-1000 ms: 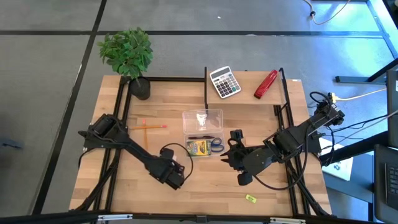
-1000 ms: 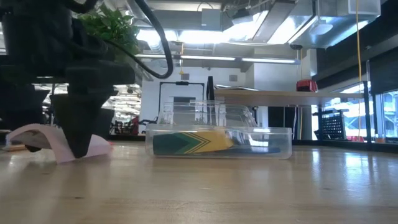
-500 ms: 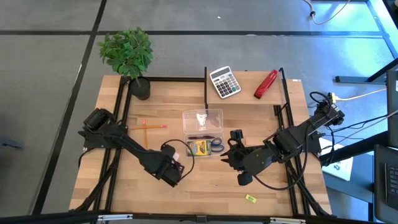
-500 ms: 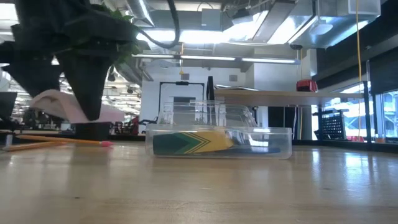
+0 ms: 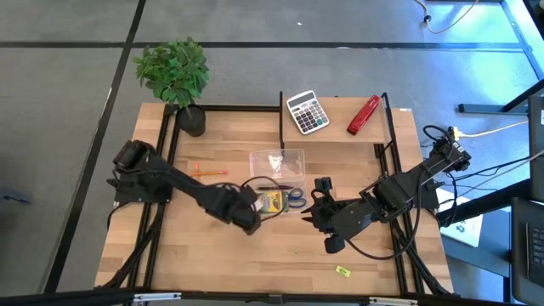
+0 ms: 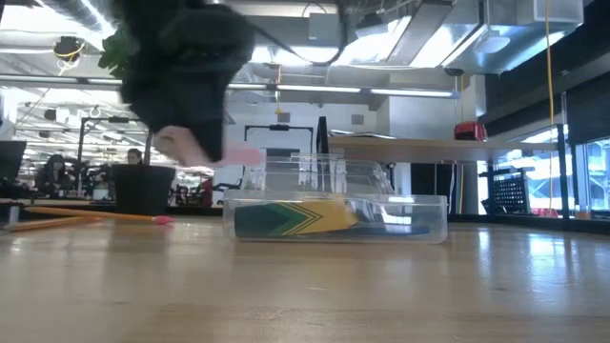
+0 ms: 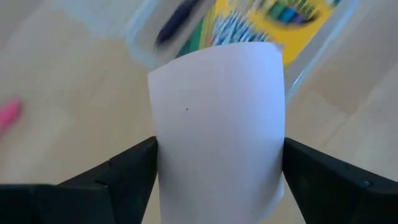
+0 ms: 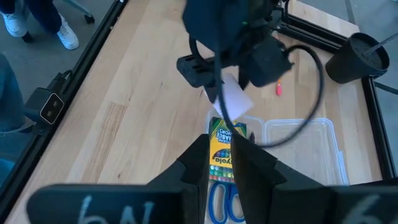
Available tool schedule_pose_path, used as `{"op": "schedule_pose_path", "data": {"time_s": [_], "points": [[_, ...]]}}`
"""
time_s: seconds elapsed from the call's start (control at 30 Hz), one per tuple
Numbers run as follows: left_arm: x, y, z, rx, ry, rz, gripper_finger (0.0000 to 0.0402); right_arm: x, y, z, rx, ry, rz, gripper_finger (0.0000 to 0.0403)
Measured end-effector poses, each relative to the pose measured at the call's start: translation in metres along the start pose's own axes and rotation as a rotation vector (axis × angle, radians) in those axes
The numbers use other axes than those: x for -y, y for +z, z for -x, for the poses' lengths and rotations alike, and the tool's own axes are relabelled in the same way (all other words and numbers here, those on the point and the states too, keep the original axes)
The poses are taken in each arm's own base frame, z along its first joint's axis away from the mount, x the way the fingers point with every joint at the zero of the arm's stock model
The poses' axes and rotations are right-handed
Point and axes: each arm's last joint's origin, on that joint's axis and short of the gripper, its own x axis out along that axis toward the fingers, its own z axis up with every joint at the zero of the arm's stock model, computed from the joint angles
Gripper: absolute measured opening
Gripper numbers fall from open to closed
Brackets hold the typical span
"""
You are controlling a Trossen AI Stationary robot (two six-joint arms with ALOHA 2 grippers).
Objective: Pack school essentials
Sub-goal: Put the pink sticky notes into the transparent supply box
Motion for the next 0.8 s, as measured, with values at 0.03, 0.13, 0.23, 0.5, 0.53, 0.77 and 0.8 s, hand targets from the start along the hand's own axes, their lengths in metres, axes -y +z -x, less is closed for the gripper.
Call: {"op": "schedule_pose_path", "data": {"time_s": [0.03,0.13,0.23,0.5,0.53,0.77,0.8], "points": [[-0.001,0.004,0.0,0.014,-0.007,-0.028,0.0316,0.0,0.0,0.0,0.0,0.0,-0.001,0.0069],[-0.003,0.015,-0.003,0.051,-0.015,-0.118,0.0316,0.0,0.0,0.0,0.0,0.0,0.001,0.0069],[-0.007,0.026,-0.007,0.062,-0.026,-0.195,0.0316,0.0,0.0,0.0,0.0,0.0,0.0,0.0069],[-0.012,0.049,-0.015,0.094,-0.088,-0.368,0.0316,0.0,0.0,0.0,0.0,0.0,0.0,0.0069],[-0.013,0.051,-0.015,0.095,-0.097,-0.393,0.0316,0.0,0.0,0.0,0.0,0.0,0.0,0.0069],[-0.013,0.054,-0.019,0.098,-0.105,-0.501,0.0316,0.0,0.0,0.0,0.0,0.0,0.0,0.0069],[-0.012,0.053,-0.022,0.096,-0.103,-0.512,0.0316,0.0,0.0,0.0,0.0,0.0,0.001,0.0069]]}}
